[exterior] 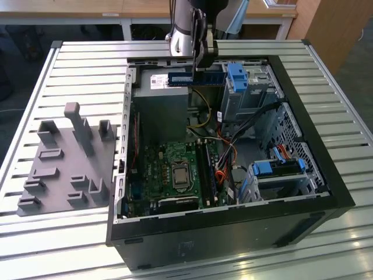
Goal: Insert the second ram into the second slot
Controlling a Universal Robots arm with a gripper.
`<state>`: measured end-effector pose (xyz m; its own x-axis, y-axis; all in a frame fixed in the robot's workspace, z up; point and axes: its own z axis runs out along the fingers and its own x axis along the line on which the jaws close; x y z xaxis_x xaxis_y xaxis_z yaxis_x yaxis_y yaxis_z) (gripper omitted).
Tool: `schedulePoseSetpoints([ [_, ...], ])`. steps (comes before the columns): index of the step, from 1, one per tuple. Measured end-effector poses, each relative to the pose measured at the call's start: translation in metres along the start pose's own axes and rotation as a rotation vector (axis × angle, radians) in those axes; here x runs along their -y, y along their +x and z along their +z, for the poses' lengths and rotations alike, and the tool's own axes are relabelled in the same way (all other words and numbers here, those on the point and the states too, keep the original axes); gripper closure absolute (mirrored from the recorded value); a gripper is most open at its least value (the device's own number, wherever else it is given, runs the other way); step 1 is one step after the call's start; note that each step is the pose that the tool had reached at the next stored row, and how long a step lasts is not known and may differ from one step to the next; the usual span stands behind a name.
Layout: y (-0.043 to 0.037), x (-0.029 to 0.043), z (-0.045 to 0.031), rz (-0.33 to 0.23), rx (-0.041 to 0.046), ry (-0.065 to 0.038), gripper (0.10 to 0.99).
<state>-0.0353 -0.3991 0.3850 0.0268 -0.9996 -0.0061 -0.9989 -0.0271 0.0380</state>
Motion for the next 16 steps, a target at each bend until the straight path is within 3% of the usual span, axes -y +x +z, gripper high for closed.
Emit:
schedulePoseSetpoints([
  [2, 0.0001, 0.0000, 0.0000, 0.000, -0.0013, 0.000, 0.949],
  [4, 0.0003, 0.0000, 0.0000, 0.000, -0.0084, 0.000, 0.949],
  [16, 0.0021, -0.0001, 0.0000, 0.001, -0.0174, 0.000, 0.949],
])
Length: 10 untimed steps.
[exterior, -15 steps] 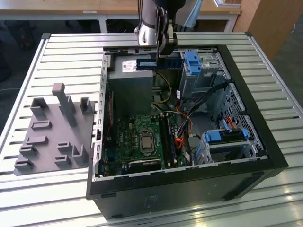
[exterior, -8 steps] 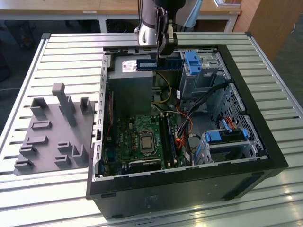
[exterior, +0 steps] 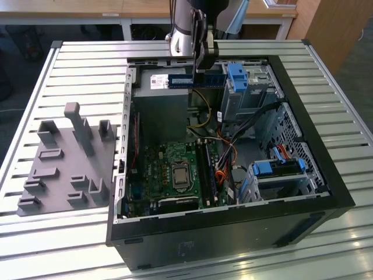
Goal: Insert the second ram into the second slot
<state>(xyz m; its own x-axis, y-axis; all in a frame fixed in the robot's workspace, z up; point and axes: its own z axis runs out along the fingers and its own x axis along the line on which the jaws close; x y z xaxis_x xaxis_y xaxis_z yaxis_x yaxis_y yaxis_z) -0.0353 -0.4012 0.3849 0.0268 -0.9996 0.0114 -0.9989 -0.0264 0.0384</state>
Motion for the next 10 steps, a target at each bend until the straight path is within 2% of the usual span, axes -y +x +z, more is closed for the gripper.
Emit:
schedulePoseSetpoints([
  [10, 0.0022, -0.0001, 0.0000, 0.000, -0.0032, 0.000, 0.949],
])
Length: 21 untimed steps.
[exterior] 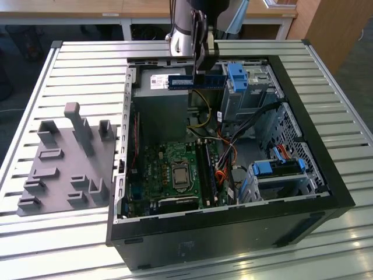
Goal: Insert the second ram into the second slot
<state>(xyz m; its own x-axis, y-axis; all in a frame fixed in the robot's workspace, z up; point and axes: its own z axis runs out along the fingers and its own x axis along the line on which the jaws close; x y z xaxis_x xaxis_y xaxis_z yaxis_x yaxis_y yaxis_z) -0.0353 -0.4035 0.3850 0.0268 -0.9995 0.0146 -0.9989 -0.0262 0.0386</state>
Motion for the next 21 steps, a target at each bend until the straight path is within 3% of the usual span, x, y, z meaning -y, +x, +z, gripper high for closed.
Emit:
schedulePoseSetpoints([
  [21, 0.0067, -0.0002, 0.0001, 0.000, -0.0095, 0.000, 0.949],
])
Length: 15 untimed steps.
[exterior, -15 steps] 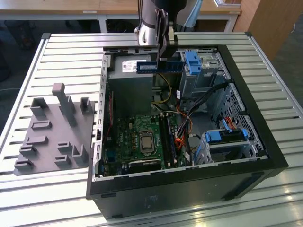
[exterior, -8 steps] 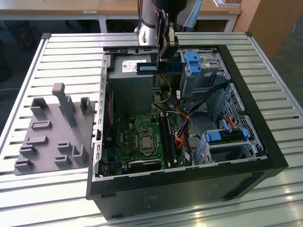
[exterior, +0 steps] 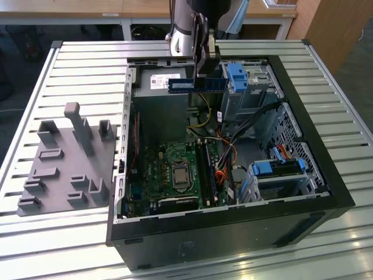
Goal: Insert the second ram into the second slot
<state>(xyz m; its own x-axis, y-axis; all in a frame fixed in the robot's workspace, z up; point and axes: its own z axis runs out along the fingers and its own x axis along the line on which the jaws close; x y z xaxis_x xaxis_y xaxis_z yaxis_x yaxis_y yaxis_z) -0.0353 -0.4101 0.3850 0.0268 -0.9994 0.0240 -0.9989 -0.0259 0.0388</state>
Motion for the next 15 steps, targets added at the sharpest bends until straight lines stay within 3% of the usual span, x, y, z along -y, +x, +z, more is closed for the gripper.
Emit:
schedulePoseSetpoints([
  [11, 0.0100, -0.0003, 0.0003, 0.000, -0.0002, 0.000, 0.949],
  [15, 0.0102, -0.0003, 0.0003, 0.004, -0.0012, 0.000, 0.949],
])
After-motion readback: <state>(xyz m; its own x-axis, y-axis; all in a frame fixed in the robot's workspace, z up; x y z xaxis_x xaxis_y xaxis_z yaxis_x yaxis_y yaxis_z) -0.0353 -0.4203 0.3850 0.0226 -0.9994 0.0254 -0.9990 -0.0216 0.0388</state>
